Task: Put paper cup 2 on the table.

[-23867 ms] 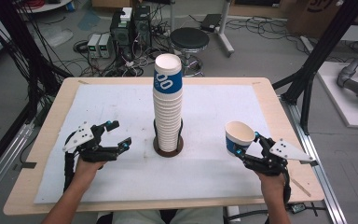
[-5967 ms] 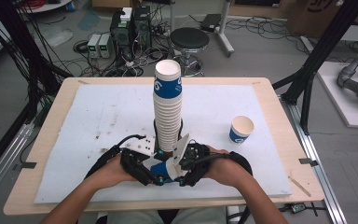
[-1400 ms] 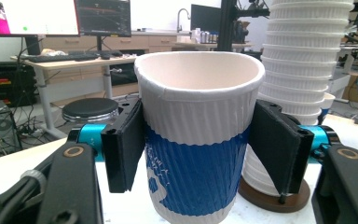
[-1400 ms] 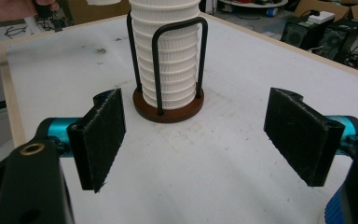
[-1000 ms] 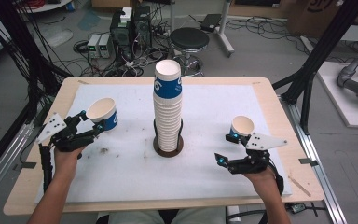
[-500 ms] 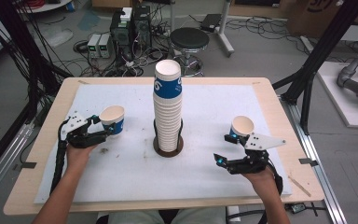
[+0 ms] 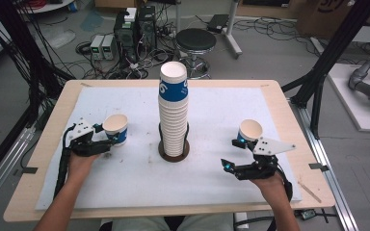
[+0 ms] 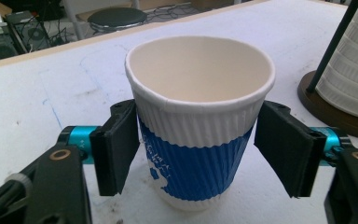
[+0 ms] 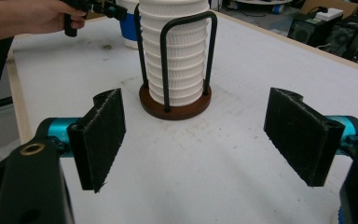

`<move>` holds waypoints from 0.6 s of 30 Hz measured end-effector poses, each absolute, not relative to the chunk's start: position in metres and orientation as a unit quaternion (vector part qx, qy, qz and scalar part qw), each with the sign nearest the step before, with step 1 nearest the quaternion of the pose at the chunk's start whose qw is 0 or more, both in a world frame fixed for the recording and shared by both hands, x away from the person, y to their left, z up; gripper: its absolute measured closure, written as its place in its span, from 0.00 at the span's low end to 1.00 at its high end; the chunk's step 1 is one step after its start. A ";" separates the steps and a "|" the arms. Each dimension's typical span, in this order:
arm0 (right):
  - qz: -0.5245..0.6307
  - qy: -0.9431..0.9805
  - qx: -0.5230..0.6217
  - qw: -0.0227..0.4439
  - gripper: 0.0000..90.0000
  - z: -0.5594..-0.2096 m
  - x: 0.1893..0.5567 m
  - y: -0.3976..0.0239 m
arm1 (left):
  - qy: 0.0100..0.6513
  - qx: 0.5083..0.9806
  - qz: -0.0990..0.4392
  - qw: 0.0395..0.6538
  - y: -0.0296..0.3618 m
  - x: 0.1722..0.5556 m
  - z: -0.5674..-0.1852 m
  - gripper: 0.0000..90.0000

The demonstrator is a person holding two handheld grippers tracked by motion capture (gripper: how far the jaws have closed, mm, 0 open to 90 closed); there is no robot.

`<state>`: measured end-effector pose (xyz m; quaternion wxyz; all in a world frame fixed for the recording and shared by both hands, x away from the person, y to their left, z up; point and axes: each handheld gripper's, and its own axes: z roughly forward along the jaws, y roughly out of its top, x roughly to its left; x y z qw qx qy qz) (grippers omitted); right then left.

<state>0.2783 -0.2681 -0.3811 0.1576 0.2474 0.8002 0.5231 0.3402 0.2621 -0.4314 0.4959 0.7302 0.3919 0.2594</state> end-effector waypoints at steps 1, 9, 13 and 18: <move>0.523 0.800 0.250 0.155 0.24 -0.381 0.278 -0.268 | 0.393 0.731 0.260 0.494 0.262 0.339 -0.432 0.33; 0.523 0.801 0.251 0.153 0.24 -0.382 0.278 -0.269 | 0.418 0.727 0.237 0.491 0.264 0.331 -0.433 0.19; 0.522 0.800 0.250 0.157 0.24 -0.382 0.278 -0.270 | 0.411 0.728 0.231 0.497 0.271 0.321 -0.431 0.18; 0.523 0.797 0.256 0.159 0.24 -0.381 0.277 -0.273 | 0.393 0.707 0.235 0.538 0.282 0.307 -0.420 0.18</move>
